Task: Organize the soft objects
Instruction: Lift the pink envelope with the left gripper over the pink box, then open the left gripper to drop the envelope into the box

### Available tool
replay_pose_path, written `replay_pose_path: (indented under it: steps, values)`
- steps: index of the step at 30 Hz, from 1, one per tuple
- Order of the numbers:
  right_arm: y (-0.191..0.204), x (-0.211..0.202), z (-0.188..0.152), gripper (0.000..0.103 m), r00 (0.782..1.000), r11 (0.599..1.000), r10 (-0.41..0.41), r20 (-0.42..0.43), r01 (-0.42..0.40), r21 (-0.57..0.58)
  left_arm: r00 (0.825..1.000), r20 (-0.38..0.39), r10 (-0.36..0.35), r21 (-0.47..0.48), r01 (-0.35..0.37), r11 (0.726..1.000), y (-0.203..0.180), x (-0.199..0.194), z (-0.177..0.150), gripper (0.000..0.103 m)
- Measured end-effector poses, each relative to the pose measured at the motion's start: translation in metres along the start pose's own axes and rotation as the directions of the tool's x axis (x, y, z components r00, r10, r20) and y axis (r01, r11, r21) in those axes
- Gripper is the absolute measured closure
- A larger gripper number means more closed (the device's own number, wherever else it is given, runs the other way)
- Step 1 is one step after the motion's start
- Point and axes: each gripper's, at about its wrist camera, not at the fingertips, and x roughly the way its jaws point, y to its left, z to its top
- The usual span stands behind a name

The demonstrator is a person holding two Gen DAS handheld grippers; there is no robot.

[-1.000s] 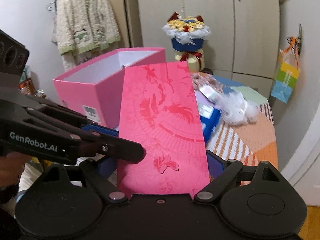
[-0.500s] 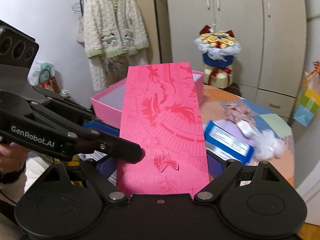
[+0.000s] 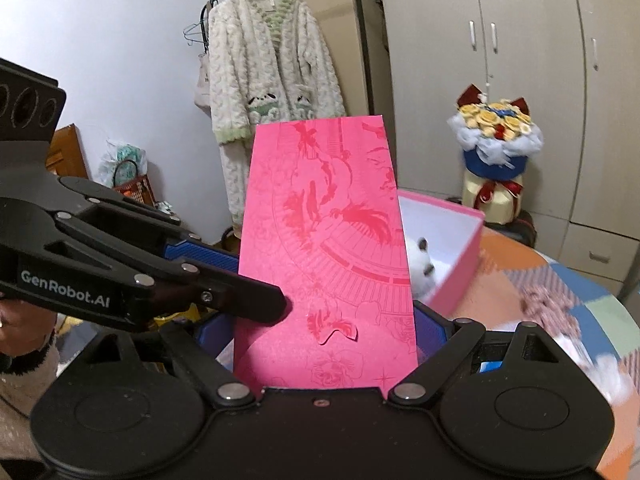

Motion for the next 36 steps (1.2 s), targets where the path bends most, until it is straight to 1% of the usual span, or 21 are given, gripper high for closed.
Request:
replay_pose_path:
  steps: [5, 10, 12, 15, 18, 20, 23, 25, 28, 33, 36]
  values:
    - [-0.005, 0.024, 0.023, 0.011, 1.0, 1.0, -0.008, 0.009, 0.008, -0.008, 1.0, 0.014, 0.027, -0.012, -0.027, 1.0, 0.025, 0.005, 0.021, 0.079]
    - [-0.021, 0.054, 0.038, 0.011, 1.0, 0.999, 0.002, -0.006, -0.002, 0.038, 0.999, 0.017, 0.047, -0.04, -0.047, 0.998, 0.049, 0.025, 0.037, 0.079]
    - [-0.029, 0.071, 0.043, 0.011, 0.999, 0.998, 0.016, -0.031, -0.014, 0.056, 0.998, 0.006, 0.06, -0.058, -0.059, 0.997, 0.06, 0.036, 0.043, 0.079]
    - [-0.048, 0.1, 0.051, 0.011, 0.994, 0.994, 0.063, -0.085, -0.055, 0.1, 0.996, 0.005, 0.089, -0.087, -0.088, 0.992, 0.075, 0.055, 0.05, 0.082]
    - [-0.062, 0.124, 0.054, 0.011, 0.989, 0.985, 0.081, -0.124, -0.061, 0.159, 0.996, -0.019, 0.088, -0.137, -0.09, 0.986, 0.095, 0.077, 0.058, 0.082]
    - [-0.067, 0.138, 0.055, 0.011, 0.984, 0.983, 0.082, -0.155, -0.054, 0.175, 0.996, -0.038, 0.086, -0.17, -0.091, 0.981, 0.108, 0.091, 0.059, 0.082]
    - [-0.081, 0.164, 0.054, 0.011, 0.97, 0.971, 0.115, -0.215, -0.064, 0.23, 0.995, -0.062, 0.083, -0.223, -0.094, 0.97, 0.124, 0.111, 0.057, 0.082]
    - [-0.086, 0.177, 0.053, 0.011, 0.963, 0.966, 0.123, -0.24, -0.061, 0.25, 0.994, -0.082, 0.075, -0.259, -0.094, 0.961, 0.137, 0.124, 0.056, 0.081]
    - [-0.09, 0.194, 0.048, 0.011, 0.946, 0.962, 0.135, -0.295, -0.054, 0.266, 0.991, -0.111, 0.08, -0.274, -0.108, 0.956, 0.147, 0.139, 0.051, 0.081]
    - [-0.084, 0.2, 0.046, 0.011, 0.941, 0.977, 0.088, -0.327, -0.017, 0.212, 0.989, -0.136, 0.064, -0.284, -0.101, 0.953, 0.155, 0.149, 0.044, 0.081]
    - [-0.081, 0.203, 0.047, 0.011, 0.937, 0.985, 0.061, -0.344, -0.001, 0.172, 0.987, -0.146, 0.063, -0.282, -0.102, 0.954, 0.156, 0.151, 0.041, 0.078]
